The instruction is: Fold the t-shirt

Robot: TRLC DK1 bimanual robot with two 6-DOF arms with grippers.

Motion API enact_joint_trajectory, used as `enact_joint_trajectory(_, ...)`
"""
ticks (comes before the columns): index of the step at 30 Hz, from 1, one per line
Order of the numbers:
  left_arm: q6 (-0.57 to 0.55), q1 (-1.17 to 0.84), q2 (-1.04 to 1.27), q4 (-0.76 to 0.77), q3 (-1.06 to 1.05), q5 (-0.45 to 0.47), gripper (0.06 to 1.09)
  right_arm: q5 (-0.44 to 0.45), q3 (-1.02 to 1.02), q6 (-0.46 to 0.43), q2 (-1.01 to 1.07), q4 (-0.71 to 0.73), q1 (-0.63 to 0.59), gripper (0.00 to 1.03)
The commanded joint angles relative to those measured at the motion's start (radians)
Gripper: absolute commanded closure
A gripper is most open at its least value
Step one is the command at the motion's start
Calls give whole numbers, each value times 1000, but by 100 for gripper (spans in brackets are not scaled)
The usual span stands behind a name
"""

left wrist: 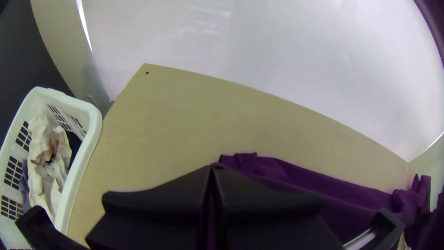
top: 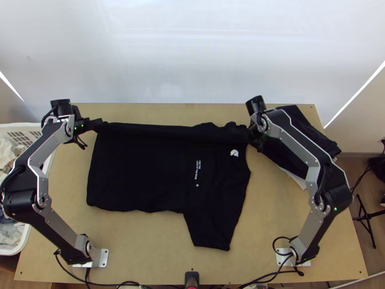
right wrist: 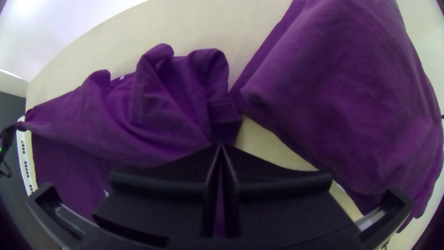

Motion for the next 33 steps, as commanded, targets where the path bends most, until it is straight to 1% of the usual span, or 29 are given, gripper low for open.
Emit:
enact_joint_trajectory(1, 18, 32, -40, 28, -90, 8, 105, -1, -160, 15, -89, 67, 40, 100)
enact_joint_trajectory(15, 16, 15, -112, 34, -216, 8, 105, 5, -324, 27, -119, 199, 58, 100)
enact_joint_trajectory(20, 0, 7, -141, 118, -282, 14, 104, 8, -338, 26, -125, 211, 59, 100)
enact_joint_trajectory(21, 0, 4, -144, 118, -284, 14, 97, 9, -338, 24, -131, 212, 61, 100)
enact_joint_trajectory(22, -2, 4, -146, 128, -284, 14, 82, 9, -338, 18, -135, 212, 61, 100)
enact_joint_trajectory(23, 6, 9, -143, 144, -284, 14, 70, 9, -338, 9, -142, 211, 63, 95)
enact_joint_trajectory(24, 9, 14, -137, 143, -275, 14, 57, 11, -342, 4, -152, 208, 66, 82)
enact_joint_trajectory(25, 9, 20, -132, 140, -262, 15, 40, 9, -349, 3, -166, 205, 67, 68)
enact_joint_trajectory(26, 10, 23, -129, 132, -255, 31, 22, 9, -355, 4, -178, 202, 69, 55)
enact_joint_trajectory(27, 13, 30, -126, 115, -244, 70, 10, 9, -358, 4, -188, 196, 70, 44)
enact_joint_trajectory(28, 12, 37, -127, 98, -235, 90, 10, 9, -356, 3, -200, 168, 76, 38)
enact_joint_trajectory(29, 9, 43, -134, 95, -235, 103, 10, 11, -358, 3, -217, 150, 79, 36)
enact_joint_trajectory(30, 9, 52, -146, 94, -238, 129, 10, 9, -359, 4, -237, 145, 81, 31)
enact_joint_trajectory(31, 10, 55, -163, 94, -242, 135, 10, 9, -358, 15, -260, 116, 89, 26)
enact_joint_trajectory(32, 12, 58, -186, 95, -248, 138, 10, 9, -355, 20, -289, 85, 102, 23)
enact_joint_trajectory(33, 12, 63, -207, 95, -253, 153, 10, 9, -355, 35, -321, 59, 118, 24)
